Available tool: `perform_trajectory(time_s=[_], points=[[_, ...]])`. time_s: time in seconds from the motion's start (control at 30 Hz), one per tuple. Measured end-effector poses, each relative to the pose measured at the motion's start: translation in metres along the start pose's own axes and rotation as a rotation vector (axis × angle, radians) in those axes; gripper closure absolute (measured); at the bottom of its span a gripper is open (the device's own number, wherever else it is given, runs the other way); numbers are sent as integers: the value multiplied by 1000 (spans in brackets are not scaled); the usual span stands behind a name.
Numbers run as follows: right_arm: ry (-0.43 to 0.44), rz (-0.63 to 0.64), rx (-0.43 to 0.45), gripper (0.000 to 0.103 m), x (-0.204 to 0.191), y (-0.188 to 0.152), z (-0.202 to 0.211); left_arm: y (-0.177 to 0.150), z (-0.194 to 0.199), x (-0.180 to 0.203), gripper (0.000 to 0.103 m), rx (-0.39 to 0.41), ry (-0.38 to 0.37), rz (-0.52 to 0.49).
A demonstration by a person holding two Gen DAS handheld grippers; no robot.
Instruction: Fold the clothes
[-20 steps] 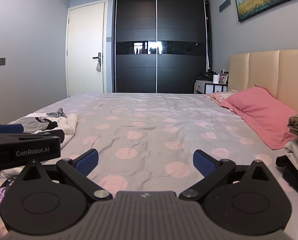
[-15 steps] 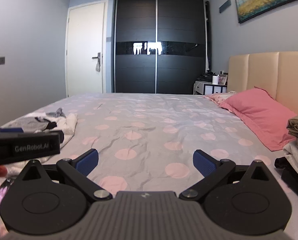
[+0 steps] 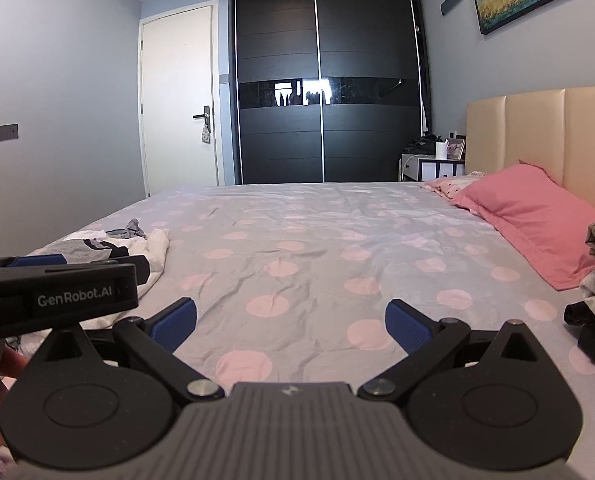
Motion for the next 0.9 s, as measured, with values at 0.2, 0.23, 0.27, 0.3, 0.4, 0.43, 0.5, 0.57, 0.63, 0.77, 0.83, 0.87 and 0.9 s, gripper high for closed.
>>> perform_trajectory(time_s=[0.2, 0.23, 0.27, 0.3, 0.4, 0.43, 0.5, 0.57, 0.63, 0.77, 0.83, 0.87, 0.9], points=[[-4, 4, 12, 1, 2, 0, 0, 2, 3, 3, 21, 12, 4, -23], [-6, 5, 14, 1, 2, 0, 0, 2, 3, 3, 21, 15, -2, -24], [-8, 3, 16, 1, 3, 0, 0, 3, 3, 3, 21, 18, -5, -25], [-10, 1, 18, 1, 3, 0, -1, 3, 4, 3, 21, 22, -5, -27], [-11, -14, 23, 1, 3, -2, -2, 2, 6, 4, 21, 33, 0, -30], [-10, -17, 25, 1, 3, -2, -2, 1, 5, 4, 21, 32, 2, -33], [-21, -4, 34, 1, 4, -3, -2, -1, 4, 4, 21, 24, 4, -37], [-29, 17, 39, 1, 3, -3, -2, -2, 3, 3, 21, 18, -2, -25], [-22, 10, 28, 1, 4, -3, -4, -3, 2, 2, 21, 13, -3, -24], [-24, 12, 16, 1, 4, -4, -5, -5, 1, 2, 21, -4, -9, -18], [-18, 18, 6, 1, 4, -4, -7, -5, -1, 2, 21, -20, -15, -19], [-16, 20, 2, 1, 3, -5, -7, -5, -2, 3, 21, -25, -17, -23], [-14, 21, -2, 1, 3, -5, -8, -6, -2, 3, 21, -29, -19, -25]])
Point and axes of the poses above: each gripper's, at about its wrist camera, not at the fingertips, and z roughly against the way its jaws point, x to its right, y to its top, the point moved 5 cm from there along -z, roughly the way its jaws point, and after that the axes turned 7 degrees about -y, right-handed, at the moved point
